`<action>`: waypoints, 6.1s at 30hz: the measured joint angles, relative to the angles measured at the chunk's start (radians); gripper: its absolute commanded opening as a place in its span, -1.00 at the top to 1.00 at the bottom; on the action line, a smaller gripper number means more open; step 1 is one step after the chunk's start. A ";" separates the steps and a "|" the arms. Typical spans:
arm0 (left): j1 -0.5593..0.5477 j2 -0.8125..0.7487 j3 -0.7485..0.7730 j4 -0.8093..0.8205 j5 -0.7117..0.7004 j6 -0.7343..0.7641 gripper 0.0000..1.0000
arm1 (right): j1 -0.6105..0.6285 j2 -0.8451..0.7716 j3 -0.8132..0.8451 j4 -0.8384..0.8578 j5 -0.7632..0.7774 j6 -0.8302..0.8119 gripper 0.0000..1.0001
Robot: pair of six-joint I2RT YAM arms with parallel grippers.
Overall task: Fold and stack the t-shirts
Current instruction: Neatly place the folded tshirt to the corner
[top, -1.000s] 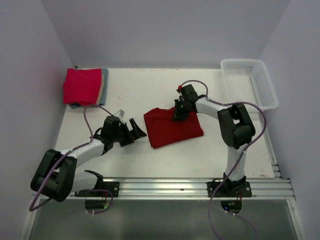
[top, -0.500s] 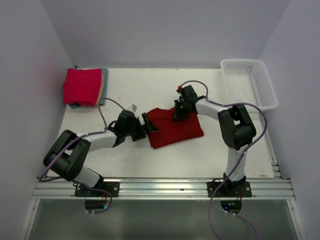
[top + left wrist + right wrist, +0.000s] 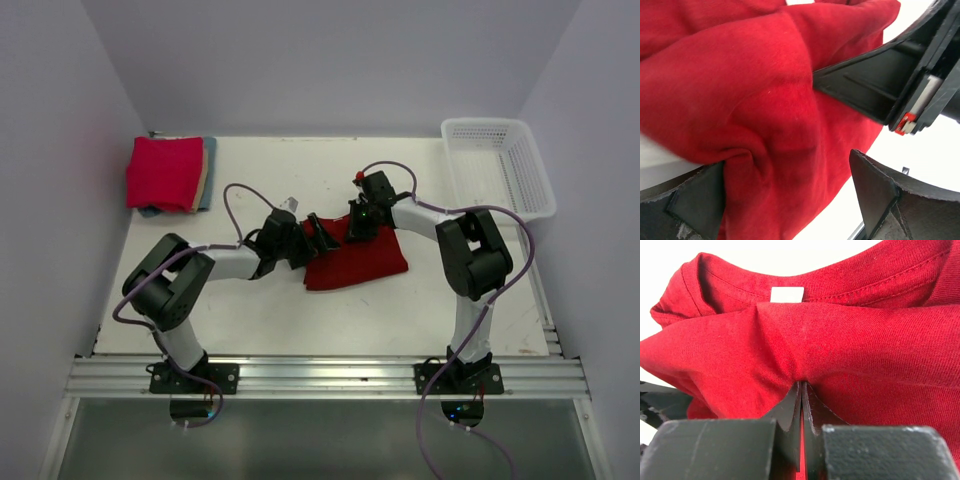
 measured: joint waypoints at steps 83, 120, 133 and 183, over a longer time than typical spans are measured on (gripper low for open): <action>0.681 -0.028 0.642 -0.186 -0.010 0.186 1.00 | -0.031 -0.356 -0.176 -0.224 0.008 -0.086 -0.08; 0.985 -0.180 0.410 -0.200 -0.096 0.188 1.00 | -0.031 -0.286 -0.144 -0.274 0.047 -0.121 -0.01; 0.985 -0.207 0.251 -0.182 -0.129 0.110 -1.00 | -0.031 -0.320 -0.178 -0.260 0.026 -0.119 -0.08; 0.505 -0.840 0.212 -0.674 0.371 0.616 -1.00 | -0.031 -1.075 -0.272 -0.257 0.114 -0.106 -0.98</action>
